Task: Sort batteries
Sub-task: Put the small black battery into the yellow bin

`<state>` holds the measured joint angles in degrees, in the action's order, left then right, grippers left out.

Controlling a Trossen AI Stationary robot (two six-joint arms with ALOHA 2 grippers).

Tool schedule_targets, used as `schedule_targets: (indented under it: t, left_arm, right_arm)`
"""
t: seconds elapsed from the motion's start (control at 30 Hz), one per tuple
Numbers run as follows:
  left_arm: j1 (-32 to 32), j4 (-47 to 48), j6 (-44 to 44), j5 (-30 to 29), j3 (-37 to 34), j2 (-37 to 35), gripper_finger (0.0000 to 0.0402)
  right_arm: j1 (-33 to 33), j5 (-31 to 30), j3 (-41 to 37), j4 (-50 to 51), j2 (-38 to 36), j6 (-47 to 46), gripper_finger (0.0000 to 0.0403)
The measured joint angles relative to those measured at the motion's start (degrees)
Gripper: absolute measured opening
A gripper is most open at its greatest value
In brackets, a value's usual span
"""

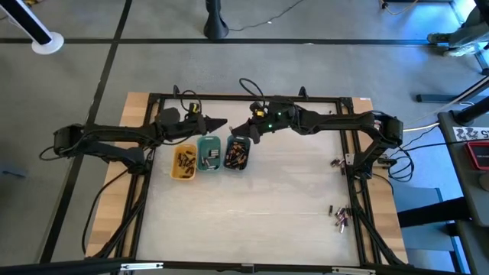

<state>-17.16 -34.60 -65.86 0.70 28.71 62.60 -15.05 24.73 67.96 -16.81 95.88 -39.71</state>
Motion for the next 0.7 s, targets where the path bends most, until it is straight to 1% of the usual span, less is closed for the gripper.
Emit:
schedule_targets:
  t: [0.07,0.17,0.37,0.53,0.7]
  left_arm:
    - [0.6,-1.7,0.4,-0.1,0.0,0.6,0.0213]
    - [1.7,-5.2,1.0,-0.1,0.0,1.8,0.0213]
    - [2.9,-5.3,0.1,-0.1,0.3,4.5,0.0194]
    - [2.9,-8.9,1.1,-0.1,0.3,5.5,0.0192]
    - [2.9,-8.9,2.1,-0.3,0.3,5.5,0.0188]
  right_arm:
    - [0.0,-0.2,0.0,0.2,0.0,0.5,0.0018]
    - [-0.1,-1.1,0.0,0.2,0.0,0.8,0.0019]
    - [-0.9,-1.2,0.0,0.1,0.0,0.9,0.0019]
    - [-0.9,-1.2,0.0,0.2,0.0,0.9,0.0019]
    - [-0.8,-1.2,0.0,0.3,0.0,0.0,0.0019]
